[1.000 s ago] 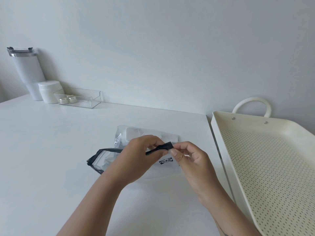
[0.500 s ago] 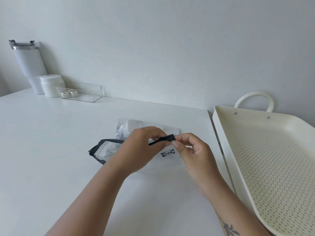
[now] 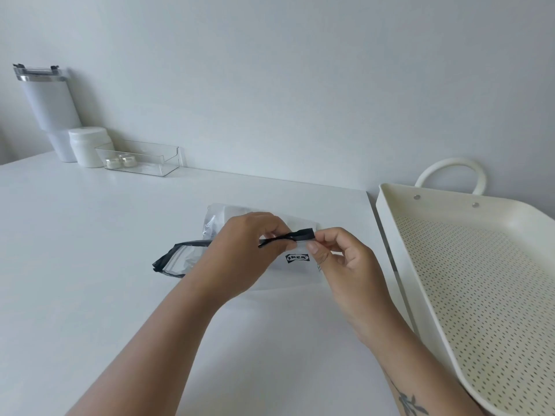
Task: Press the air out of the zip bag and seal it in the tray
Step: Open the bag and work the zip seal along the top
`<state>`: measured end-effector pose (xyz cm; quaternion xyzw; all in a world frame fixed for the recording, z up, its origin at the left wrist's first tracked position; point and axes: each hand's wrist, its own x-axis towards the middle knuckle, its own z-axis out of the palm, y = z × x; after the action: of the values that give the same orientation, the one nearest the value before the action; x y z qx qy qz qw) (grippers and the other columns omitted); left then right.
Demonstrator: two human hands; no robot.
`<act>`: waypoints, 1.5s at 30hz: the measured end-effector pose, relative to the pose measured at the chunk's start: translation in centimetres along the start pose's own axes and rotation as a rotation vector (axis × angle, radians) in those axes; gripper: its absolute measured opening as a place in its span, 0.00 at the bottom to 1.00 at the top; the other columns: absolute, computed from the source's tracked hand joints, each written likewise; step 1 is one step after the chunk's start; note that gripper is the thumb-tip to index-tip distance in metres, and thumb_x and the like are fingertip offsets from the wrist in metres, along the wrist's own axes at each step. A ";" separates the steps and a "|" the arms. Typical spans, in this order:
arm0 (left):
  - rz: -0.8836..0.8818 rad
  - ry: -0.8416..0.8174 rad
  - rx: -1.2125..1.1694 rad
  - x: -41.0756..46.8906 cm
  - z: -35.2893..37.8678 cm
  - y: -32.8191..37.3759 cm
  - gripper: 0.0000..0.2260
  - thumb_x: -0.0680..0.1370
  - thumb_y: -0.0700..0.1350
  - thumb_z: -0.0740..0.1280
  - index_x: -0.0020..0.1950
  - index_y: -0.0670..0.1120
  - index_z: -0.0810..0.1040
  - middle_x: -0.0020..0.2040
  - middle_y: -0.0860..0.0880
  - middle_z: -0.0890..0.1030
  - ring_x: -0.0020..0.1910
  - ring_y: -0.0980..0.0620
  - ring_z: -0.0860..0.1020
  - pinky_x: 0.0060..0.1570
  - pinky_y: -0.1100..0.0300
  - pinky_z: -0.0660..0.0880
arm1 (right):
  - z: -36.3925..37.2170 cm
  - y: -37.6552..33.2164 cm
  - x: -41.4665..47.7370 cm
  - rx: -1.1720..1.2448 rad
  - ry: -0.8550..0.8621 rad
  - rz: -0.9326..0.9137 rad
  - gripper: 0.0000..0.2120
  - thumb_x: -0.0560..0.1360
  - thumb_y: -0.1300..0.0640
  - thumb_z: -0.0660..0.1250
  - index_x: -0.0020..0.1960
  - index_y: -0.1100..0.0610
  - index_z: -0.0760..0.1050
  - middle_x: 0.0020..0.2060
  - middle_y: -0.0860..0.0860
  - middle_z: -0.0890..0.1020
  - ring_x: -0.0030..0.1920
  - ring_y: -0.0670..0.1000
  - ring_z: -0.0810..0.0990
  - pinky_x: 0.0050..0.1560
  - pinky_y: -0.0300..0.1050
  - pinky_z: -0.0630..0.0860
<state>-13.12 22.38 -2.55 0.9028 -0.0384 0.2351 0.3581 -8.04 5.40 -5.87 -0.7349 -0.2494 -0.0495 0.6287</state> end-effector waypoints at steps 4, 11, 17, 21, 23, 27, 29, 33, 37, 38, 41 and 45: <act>-0.036 -0.048 0.014 -0.1 -0.6 -0.3 0.02 0.74 0.51 0.73 0.42 0.58 0.83 0.46 0.66 0.79 0.40 0.70 0.75 0.39 0.77 0.66 | -0.1 -0.1 0.0 -0.030 0.043 -0.025 0.04 0.76 0.54 0.68 0.45 0.46 0.78 0.40 0.37 0.80 0.40 0.41 0.77 0.38 0.28 0.68; 0.010 0.004 0.081 0.0 -0.1 -0.3 0.10 0.76 0.46 0.71 0.35 0.55 0.76 0.44 0.59 0.78 0.42 0.61 0.74 0.39 0.73 0.66 | -0.1 -0.4 -0.1 0.021 -0.008 -0.016 0.03 0.76 0.54 0.68 0.47 0.45 0.77 0.41 0.37 0.80 0.40 0.39 0.77 0.40 0.28 0.69; -0.057 -0.030 0.018 -0.1 -0.5 -0.3 0.02 0.73 0.51 0.73 0.41 0.59 0.83 0.46 0.66 0.80 0.42 0.66 0.76 0.38 0.71 0.69 | -0.2 -0.6 0.1 -0.032 0.056 -0.036 0.07 0.75 0.56 0.70 0.42 0.45 0.78 0.41 0.44 0.81 0.39 0.42 0.79 0.38 0.27 0.67; -0.093 -0.039 0.074 -0.2 -0.8 -0.6 0.04 0.74 0.52 0.72 0.40 0.58 0.81 0.42 0.61 0.81 0.35 0.67 0.74 0.31 0.68 0.64 | -0.4 -0.5 0.2 -0.017 0.099 -0.014 0.09 0.75 0.57 0.70 0.39 0.46 0.78 0.40 0.43 0.81 0.39 0.41 0.80 0.37 0.28 0.68; -0.081 -0.010 0.107 -0.2 -0.6 -0.6 0.05 0.75 0.49 0.71 0.39 0.55 0.81 0.39 0.57 0.81 0.37 0.65 0.74 0.33 0.64 0.64 | -0.4 -0.5 0.1 -0.065 0.067 -0.004 0.09 0.75 0.57 0.70 0.39 0.45 0.76 0.41 0.42 0.80 0.41 0.41 0.78 0.38 0.28 0.67; -0.061 -0.010 0.127 0.0 -0.1 -0.4 0.08 0.76 0.47 0.71 0.37 0.51 0.78 0.37 0.54 0.78 0.38 0.60 0.73 0.35 0.58 0.69 | -0.2 -0.8 0.2 -0.258 0.034 -0.103 0.10 0.74 0.56 0.70 0.54 0.46 0.76 0.52 0.40 0.78 0.55 0.39 0.74 0.52 0.28 0.67; -0.058 -0.015 0.126 0.0 0.0 -0.5 0.07 0.76 0.47 0.71 0.37 0.51 0.79 0.37 0.54 0.79 0.40 0.57 0.75 0.39 0.54 0.74 | 0.0 -1.2 0.5 -0.397 0.007 -0.179 0.12 0.74 0.57 0.72 0.55 0.47 0.77 0.50 0.39 0.77 0.55 0.39 0.73 0.52 0.25 0.66; -0.096 -0.044 0.071 -0.1 -0.3 -0.7 0.01 0.73 0.51 0.73 0.43 0.56 0.83 0.40 0.58 0.82 0.44 0.60 0.77 0.43 0.56 0.76 | 0.1 -1.4 0.6 -0.524 0.008 -0.173 0.05 0.74 0.60 0.71 0.42 0.51 0.81 0.39 0.42 0.80 0.48 0.43 0.75 0.45 0.29 0.68; -0.112 -0.051 0.060 -0.3 -0.8 -1.0 0.04 0.72 0.53 0.74 0.44 0.57 0.82 0.41 0.62 0.82 0.43 0.65 0.76 0.36 0.63 0.71 | -0.3 -1.6 1.1 -0.533 -0.001 -0.113 0.07 0.73 0.60 0.71 0.40 0.49 0.82 0.37 0.41 0.81 0.48 0.45 0.76 0.45 0.39 0.73; -0.107 -0.056 0.072 -0.2 -0.8 -1.0 0.02 0.73 0.52 0.73 0.43 0.55 0.82 0.41 0.60 0.82 0.42 0.61 0.76 0.37 0.60 0.73 | -0.3 -1.7 1.3 -0.540 -0.007 -0.100 0.07 0.73 0.59 0.71 0.39 0.49 0.81 0.37 0.41 0.81 0.48 0.46 0.76 0.45 0.41 0.73; -0.110 -0.076 0.106 -0.2 -0.5 -0.6 0.05 0.77 0.49 0.69 0.41 0.53 0.81 0.39 0.55 0.81 0.41 0.56 0.77 0.44 0.51 0.77 | -0.3 -2.4 1.3 -0.583 -0.047 -0.076 0.05 0.73 0.56 0.72 0.41 0.47 0.81 0.38 0.40 0.79 0.49 0.49 0.75 0.48 0.47 0.73; -0.119 -0.049 0.161 -0.1 -0.4 -0.4 0.06 0.77 0.48 0.69 0.40 0.54 0.80 0.37 0.55 0.79 0.39 0.57 0.75 0.42 0.52 0.75 | 0.1 -3.6 1.2 -0.722 -0.098 -0.145 0.07 0.74 0.55 0.71 0.49 0.45 0.80 0.44 0.40 0.81 0.51 0.48 0.73 0.53 0.49 0.72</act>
<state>-13.28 22.91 -2.57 0.9348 0.0255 0.1937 0.2966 -8.61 6.17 -2.21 -0.8914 -0.2968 -0.1434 0.3111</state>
